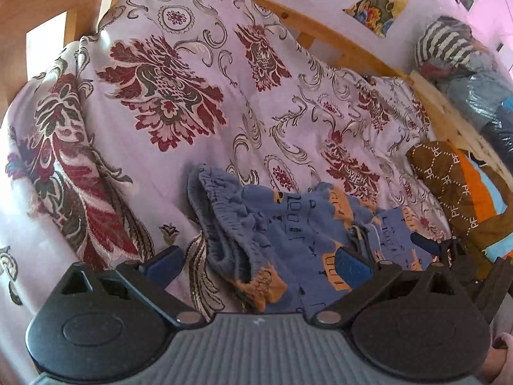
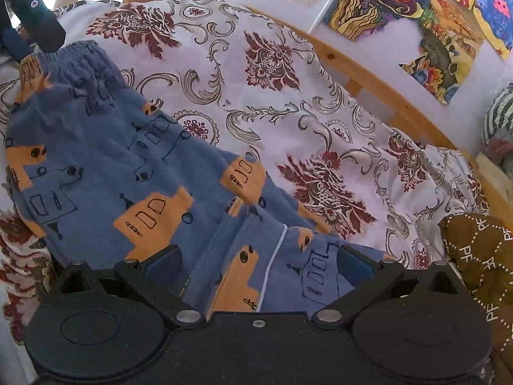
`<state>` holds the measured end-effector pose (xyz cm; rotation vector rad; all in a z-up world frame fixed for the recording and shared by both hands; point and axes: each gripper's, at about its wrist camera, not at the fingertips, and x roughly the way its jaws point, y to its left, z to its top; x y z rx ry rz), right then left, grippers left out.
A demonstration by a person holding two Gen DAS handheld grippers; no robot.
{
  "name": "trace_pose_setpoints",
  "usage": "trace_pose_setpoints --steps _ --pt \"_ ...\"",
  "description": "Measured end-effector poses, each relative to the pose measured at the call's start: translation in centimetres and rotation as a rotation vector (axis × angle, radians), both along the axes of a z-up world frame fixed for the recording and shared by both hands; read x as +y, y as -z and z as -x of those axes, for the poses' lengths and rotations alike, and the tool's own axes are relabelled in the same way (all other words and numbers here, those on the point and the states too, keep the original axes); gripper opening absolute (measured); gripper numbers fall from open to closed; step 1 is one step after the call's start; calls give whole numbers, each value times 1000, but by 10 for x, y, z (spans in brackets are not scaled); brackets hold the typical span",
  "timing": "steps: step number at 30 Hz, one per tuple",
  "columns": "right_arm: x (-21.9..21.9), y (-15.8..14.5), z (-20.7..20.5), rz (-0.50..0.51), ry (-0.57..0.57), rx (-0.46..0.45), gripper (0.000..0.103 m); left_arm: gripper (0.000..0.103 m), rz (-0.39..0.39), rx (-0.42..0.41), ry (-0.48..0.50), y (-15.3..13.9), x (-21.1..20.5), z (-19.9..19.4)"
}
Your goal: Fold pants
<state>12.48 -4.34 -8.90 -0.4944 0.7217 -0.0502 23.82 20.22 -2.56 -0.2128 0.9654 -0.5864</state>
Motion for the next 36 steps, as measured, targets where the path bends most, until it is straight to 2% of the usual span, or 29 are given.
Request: trace_pose_setpoints --steps 6,8,10,11,13,14,16,18,19,25,29,32,36 --pt "-5 2 -1 -26 8 8 102 102 7 0 2 1 0 -4" --pt "-6 3 -1 -33 10 6 102 98 8 -4 -6 0 0 -4" --pt "-6 5 -2 -26 8 5 102 84 -6 -14 -11 0 0 -3" --pt "-5 7 -2 -21 5 5 102 81 -16 -14 -19 0 1 -4" --pt "-4 10 -1 -11 -1 2 102 65 -34 3 -43 1 3 -6" --pt "-3 11 -1 -7 -4 0 102 61 -34 10 -52 2 5 -7" --pt "-2 13 -1 0 -9 -4 102 41 -24 31 -62 3 8 -9" --pt "-1 14 -1 1 -13 -7 102 36 -7 59 -67 5 10 -11" --pt "-1 14 -1 1 -14 -8 102 30 -2 63 -78 4 11 -11" --pt "-6 12 -3 -38 -5 -2 102 22 28 99 -136 -1 14 -13" --pt "-10 11 -3 -66 -5 1 102 19 23 86 -151 -10 6 -11" --pt "-12 10 -3 -83 -8 1 102 19 -5 56 -141 -22 -7 -8" --pt "-23 -4 0 -156 -7 -29 102 19 -52 26 -127 -38 -30 -6"
